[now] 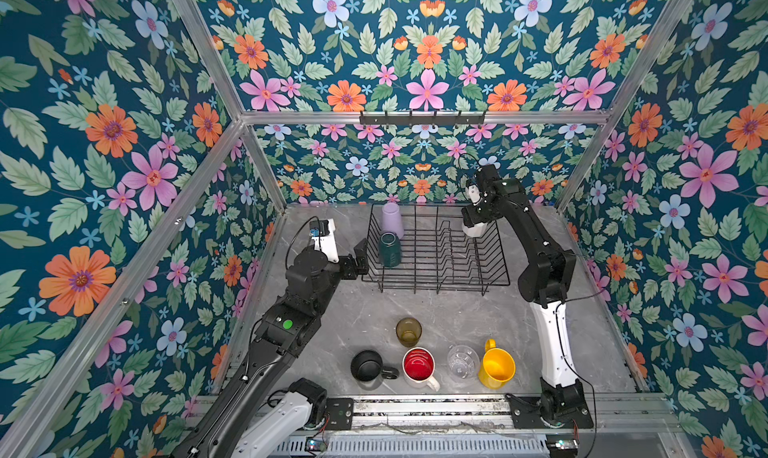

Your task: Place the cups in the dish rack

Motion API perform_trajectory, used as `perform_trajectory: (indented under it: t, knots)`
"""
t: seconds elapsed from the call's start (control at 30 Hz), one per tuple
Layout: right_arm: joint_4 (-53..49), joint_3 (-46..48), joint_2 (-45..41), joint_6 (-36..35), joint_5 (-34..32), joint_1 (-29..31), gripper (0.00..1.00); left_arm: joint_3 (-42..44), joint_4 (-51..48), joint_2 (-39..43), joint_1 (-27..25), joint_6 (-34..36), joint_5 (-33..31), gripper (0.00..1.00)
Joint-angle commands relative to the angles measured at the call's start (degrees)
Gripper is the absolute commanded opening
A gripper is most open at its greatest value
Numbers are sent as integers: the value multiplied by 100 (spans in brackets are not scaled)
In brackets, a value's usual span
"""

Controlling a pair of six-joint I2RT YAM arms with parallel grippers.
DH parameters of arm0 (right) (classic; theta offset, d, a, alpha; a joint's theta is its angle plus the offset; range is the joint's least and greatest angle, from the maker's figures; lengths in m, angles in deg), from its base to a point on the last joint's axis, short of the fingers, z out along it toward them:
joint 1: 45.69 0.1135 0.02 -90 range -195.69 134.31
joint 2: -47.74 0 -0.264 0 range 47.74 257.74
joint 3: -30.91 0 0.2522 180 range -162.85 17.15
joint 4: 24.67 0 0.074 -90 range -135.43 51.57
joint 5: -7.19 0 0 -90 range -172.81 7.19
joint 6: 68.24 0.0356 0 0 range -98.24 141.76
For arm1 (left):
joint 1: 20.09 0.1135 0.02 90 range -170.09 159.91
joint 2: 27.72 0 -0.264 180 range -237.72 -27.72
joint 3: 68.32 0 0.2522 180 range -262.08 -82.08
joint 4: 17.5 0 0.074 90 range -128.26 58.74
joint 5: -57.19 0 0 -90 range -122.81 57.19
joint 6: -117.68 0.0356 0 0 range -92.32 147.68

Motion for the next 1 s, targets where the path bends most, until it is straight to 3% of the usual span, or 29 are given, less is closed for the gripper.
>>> perform_trajectory:
  t: [0.0, 0.3, 0.63, 0.97]
  knots:
    - [-32, -168, -31, 252, -166, -3, 45, 19, 17, 40, -3, 30, -24, 100]
    - [-254, -566, -96, 414, -65, -3, 42, 28, 26, 74, -3, 28, -24, 100]
    - [-304, -255, -229, 628, 297, 11, 38, 46, 42, 80, -4, 38, -22, 100]
    - [-288, -101, -28, 775, 219, 90, 38, 68, 32, 121, -3, 37, -44, 100]
